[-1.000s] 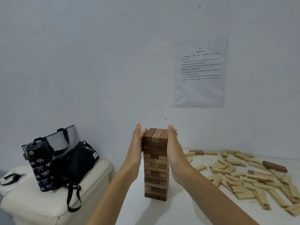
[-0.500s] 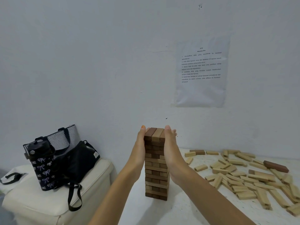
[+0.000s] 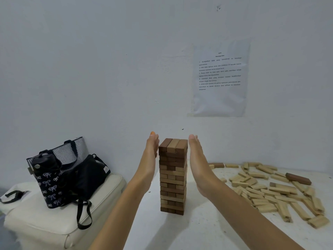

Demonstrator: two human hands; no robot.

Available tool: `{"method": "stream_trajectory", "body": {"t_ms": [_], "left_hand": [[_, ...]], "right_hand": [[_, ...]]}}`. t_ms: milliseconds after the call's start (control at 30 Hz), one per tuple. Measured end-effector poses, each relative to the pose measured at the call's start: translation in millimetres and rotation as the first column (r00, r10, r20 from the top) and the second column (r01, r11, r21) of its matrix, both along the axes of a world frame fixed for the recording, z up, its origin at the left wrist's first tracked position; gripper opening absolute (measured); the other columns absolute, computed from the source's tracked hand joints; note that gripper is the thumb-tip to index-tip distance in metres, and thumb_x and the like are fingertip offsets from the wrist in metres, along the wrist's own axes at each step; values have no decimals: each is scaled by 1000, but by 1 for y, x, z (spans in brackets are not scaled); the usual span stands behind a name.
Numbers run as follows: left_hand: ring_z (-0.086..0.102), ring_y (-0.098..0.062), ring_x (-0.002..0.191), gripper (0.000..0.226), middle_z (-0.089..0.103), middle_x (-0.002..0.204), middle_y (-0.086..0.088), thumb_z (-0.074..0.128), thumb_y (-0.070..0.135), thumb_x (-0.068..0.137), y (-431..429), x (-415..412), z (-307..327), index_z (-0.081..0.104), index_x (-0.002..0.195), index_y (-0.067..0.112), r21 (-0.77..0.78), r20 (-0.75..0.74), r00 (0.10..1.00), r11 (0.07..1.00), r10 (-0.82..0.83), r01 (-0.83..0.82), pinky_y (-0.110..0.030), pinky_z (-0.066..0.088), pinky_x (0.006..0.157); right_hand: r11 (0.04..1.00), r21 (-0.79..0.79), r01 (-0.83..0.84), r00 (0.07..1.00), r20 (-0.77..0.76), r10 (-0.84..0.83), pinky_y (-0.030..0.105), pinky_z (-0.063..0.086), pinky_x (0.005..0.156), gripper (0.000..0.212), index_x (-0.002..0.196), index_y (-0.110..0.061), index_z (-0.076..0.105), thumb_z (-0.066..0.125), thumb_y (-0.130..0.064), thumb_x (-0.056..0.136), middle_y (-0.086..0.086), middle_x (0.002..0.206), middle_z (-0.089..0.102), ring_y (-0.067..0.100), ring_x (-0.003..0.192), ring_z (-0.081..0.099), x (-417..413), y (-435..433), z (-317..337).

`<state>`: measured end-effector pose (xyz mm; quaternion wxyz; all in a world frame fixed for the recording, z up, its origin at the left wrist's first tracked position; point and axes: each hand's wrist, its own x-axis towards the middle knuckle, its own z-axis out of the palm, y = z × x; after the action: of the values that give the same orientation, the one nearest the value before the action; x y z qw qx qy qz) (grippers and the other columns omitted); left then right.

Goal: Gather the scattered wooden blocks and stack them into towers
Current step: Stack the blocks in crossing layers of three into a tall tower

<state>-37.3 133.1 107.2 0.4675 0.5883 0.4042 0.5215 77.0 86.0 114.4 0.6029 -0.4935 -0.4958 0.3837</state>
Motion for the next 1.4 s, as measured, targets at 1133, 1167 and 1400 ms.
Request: {"method": "stream_trajectory", "body": {"t_ms": [1133,1167,1400], "left_hand": [[62,-6,91,20,70,100,1,55,10,91,-33,207,-23,70,100,20,176,-273,894,895,-357,411,-13,46,70],[61,-6,90,19,70,101,0,55,9,92,-27,214,-28,69,100,18,162,-291,886,894,-360,417,-12,46,69],[59,-6,91,15,66,111,-2,56,11,93,18,259,-71,67,103,15,84,-399,830,886,-389,455,-3,44,65]], "right_hand": [[939,10,345,900,282,-333,24,55,75,27,93,-10,73,53,8,89,7,90,73,14,75,65,272,-83,-28],[934,-6,358,897,279,-343,23,55,73,27,93,-9,72,53,9,89,8,89,73,14,73,65,281,-79,-33],[885,-113,453,871,271,-411,23,48,65,28,86,-10,71,52,10,87,7,87,70,17,73,58,341,-42,-74]]}}
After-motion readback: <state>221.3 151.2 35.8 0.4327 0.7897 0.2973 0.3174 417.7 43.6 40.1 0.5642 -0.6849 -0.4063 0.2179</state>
